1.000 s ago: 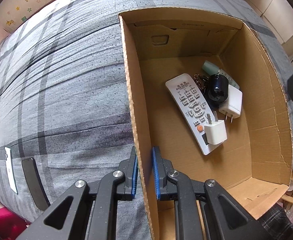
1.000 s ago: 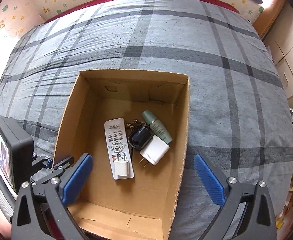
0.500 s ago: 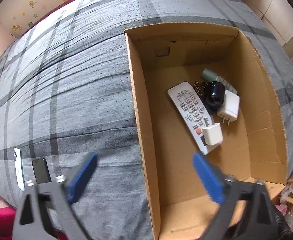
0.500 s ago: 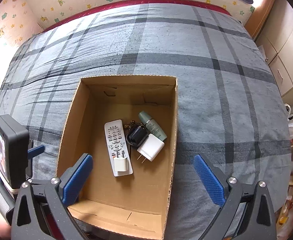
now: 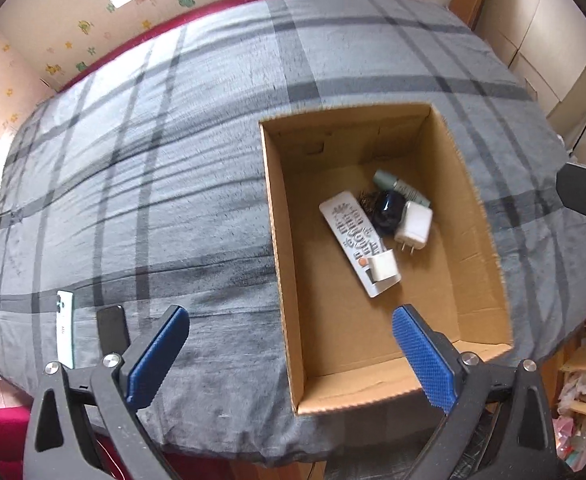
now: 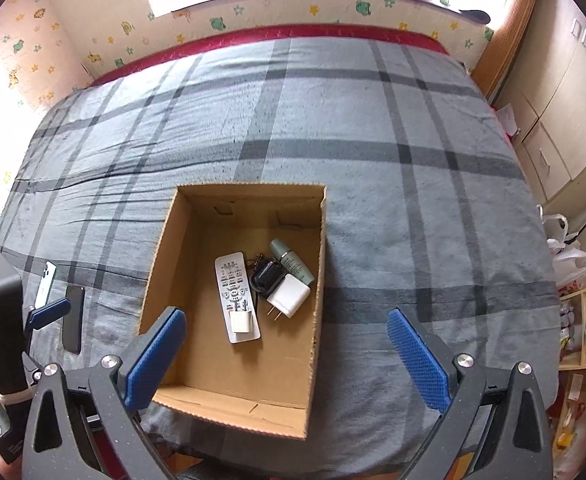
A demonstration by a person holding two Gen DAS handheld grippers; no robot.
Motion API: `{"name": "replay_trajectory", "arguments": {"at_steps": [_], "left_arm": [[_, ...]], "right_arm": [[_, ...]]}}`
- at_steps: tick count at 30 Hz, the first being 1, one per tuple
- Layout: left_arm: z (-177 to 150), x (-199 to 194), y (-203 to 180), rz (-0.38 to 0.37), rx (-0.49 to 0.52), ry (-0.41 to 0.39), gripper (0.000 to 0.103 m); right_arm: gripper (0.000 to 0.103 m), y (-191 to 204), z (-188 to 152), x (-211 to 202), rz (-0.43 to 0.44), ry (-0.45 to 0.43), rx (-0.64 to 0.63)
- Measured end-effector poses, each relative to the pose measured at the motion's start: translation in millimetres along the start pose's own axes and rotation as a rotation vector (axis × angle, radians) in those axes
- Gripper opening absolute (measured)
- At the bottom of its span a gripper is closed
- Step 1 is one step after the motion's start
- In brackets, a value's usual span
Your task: Organize rigid objects
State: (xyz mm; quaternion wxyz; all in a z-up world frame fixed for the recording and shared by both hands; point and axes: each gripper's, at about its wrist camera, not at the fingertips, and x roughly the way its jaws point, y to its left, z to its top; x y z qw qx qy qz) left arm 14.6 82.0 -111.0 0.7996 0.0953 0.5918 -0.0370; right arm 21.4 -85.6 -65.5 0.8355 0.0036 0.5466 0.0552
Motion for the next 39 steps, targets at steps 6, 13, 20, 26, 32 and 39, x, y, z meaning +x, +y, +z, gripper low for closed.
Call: {"name": "replay_trajectory", "arguments": {"at_steps": [6, 13, 20, 26, 32, 39], "left_arm": [[-4.8, -43.5, -11.0, 0.005, -0.008, -0.041, 0.103], [-10.0, -92.2, -26.3, -0.005, -0.035, -0.099, 0.103], [-23.0, -121.2, -45.9, -0.008, -0.029, -0.138, 0.103], [-28.5, -126.2, -55.1, 0.003, -0.003, -0.15, 0.103], [-31.3, -127.0, -55.0, 0.007, -0.009, -0.152, 0.103], [-32.4, -128.6, -52.2, 0.017, -0.016, -0.16, 0.103]], "right_arm": [[0.103, -6.5, -1.5, -41.3, 0.003, -0.043, -0.02], [0.103, -12.8, -5.6, -89.7, -0.009, -0.113, -0.075], [0.103, -20.5, -16.9, -118.6, -0.019, -0.159, -0.072], [0.103, -26.9, -21.3, -124.2, -0.02, -0.164, -0.055], [0.103, -30.8, -24.9, -127.9, -0.024, -0.17, -0.045], [0.103, -29.4, -24.7, -129.6, -0.028, -0.172, -0.051]]}}
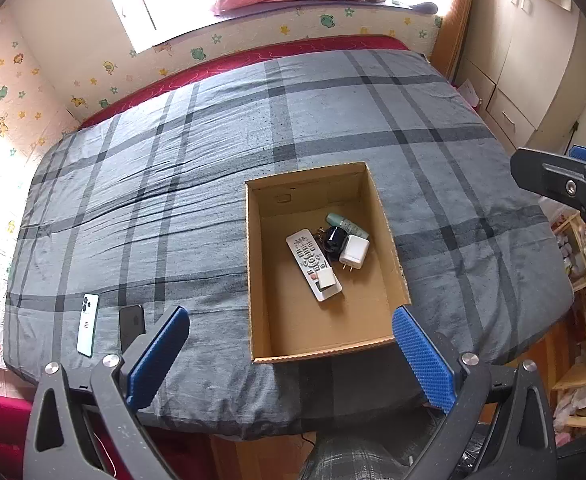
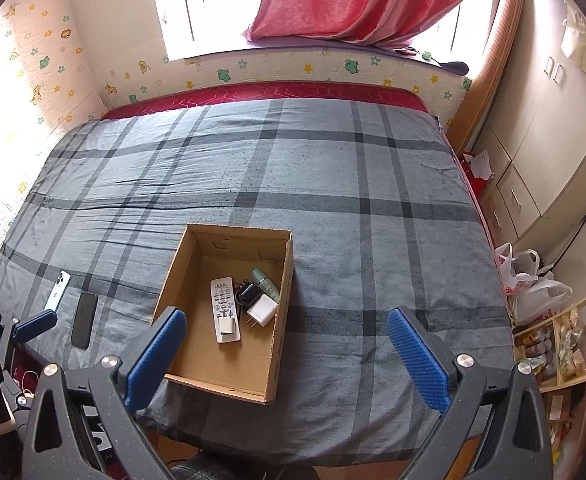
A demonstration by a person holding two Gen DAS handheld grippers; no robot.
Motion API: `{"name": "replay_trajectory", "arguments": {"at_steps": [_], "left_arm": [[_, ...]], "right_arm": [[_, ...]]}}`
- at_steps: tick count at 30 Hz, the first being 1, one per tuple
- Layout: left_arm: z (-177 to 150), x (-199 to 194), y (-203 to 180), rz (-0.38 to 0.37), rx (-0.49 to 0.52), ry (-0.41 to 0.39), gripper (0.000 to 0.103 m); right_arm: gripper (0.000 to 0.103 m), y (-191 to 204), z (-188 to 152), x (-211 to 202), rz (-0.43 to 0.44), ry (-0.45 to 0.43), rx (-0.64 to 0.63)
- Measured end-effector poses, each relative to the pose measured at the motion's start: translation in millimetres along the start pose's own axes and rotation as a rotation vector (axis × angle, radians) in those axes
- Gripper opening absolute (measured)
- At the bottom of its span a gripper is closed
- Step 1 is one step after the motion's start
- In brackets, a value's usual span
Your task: Organize rigid objects
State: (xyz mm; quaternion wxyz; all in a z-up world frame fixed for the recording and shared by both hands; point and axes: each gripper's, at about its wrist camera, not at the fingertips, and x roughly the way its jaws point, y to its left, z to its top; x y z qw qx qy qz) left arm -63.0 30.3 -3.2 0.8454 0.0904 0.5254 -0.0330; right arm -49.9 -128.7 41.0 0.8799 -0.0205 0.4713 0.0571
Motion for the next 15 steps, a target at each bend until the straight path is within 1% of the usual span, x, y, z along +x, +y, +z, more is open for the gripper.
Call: {"name": "replay_trajectory", "arguments": {"at_steps": [15], "left_arm": [[1.1, -3.8, 1.5, 0.011, -0.006, -0.013, 0.103]], "right_arm": [[0.103, 2.7, 0.9, -0.9, -0.003, -0.003, 0.002]]}}
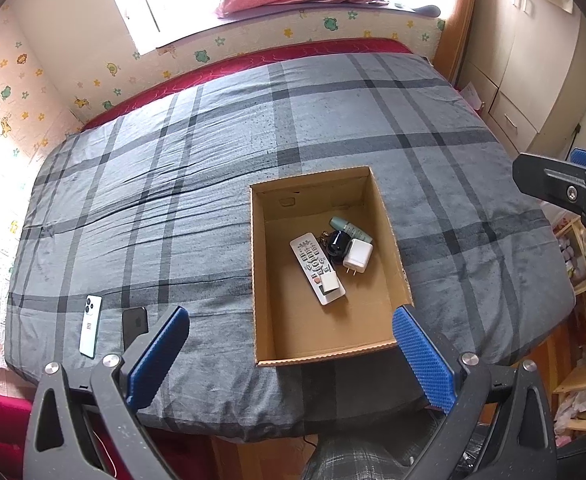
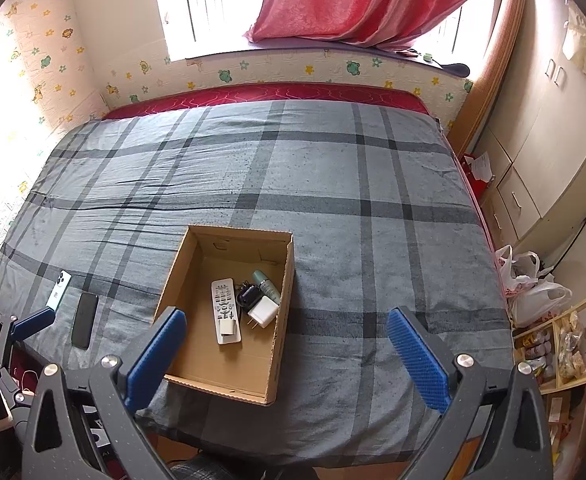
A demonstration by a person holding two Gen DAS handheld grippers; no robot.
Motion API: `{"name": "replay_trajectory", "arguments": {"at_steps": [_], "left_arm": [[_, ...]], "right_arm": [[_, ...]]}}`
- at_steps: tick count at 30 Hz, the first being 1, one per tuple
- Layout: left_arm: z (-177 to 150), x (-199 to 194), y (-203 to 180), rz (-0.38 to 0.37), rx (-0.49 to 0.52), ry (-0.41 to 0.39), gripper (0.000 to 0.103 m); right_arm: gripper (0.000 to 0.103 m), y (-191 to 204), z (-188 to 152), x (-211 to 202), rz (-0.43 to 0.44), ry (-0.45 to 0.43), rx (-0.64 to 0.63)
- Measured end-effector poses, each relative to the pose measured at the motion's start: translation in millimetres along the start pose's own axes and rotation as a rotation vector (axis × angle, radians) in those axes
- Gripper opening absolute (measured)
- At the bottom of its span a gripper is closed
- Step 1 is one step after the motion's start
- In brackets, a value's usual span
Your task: Organize rigid objects
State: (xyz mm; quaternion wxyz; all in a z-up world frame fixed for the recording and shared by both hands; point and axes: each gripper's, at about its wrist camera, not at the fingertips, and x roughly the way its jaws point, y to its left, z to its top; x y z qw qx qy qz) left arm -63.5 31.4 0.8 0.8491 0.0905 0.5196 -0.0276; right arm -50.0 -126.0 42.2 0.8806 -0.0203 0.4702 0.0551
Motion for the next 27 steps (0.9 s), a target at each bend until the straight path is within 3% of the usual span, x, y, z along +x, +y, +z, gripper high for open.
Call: {"name": "replay_trajectory", "arguments": {"at_steps": [27], "left_arm": [[6.6, 1.5, -4.2, 0.03, -0.018, 0.011, 0.103]], "right_arm": [[0.103, -5.1, 7.3, 3.0, 0.036, -0.011, -0.036]]}}
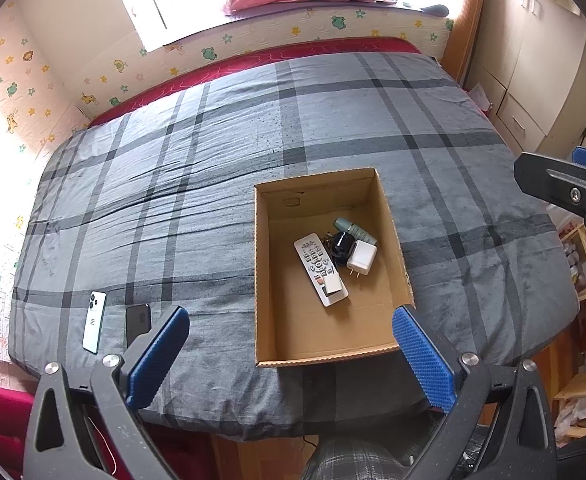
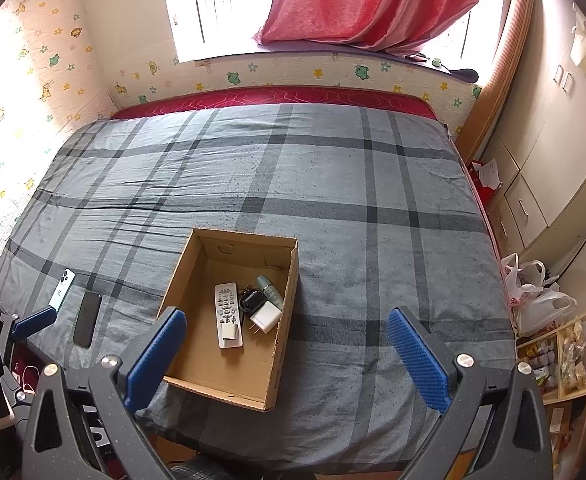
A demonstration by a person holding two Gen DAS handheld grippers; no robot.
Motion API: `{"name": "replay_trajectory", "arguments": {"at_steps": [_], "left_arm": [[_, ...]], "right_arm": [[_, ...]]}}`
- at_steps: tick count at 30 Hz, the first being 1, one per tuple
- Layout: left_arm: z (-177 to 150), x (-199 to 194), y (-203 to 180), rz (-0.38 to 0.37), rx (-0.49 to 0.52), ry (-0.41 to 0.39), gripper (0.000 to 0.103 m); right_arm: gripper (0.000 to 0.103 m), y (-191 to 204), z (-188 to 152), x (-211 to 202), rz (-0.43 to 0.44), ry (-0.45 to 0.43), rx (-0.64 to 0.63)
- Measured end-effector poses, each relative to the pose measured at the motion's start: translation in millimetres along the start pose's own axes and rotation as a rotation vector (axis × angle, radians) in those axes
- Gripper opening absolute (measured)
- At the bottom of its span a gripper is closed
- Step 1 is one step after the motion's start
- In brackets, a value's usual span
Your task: Organize rigid objects
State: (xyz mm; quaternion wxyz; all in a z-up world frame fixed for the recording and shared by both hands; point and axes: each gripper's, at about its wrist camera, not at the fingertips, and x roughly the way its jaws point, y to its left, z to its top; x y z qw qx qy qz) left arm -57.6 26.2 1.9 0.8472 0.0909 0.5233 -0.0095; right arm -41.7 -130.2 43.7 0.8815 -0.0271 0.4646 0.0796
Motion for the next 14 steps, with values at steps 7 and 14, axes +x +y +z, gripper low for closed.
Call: {"name": "replay_trajectory", "arguments": {"at_steps": [7, 14], "left_arm": [[1.6, 1.1, -3.8, 0.005, 0.0, 0.005, 0.103], [5.1, 1.6, -9.5, 0.008, -0.01, 0.013, 0.103]], "right_arm": [[0.103, -7.8, 2.0, 3.4, 0.017, -0.001, -0.013], [0.103, -18.5, 3.7, 10.2, 0.049, 0.004, -0.011]]}}
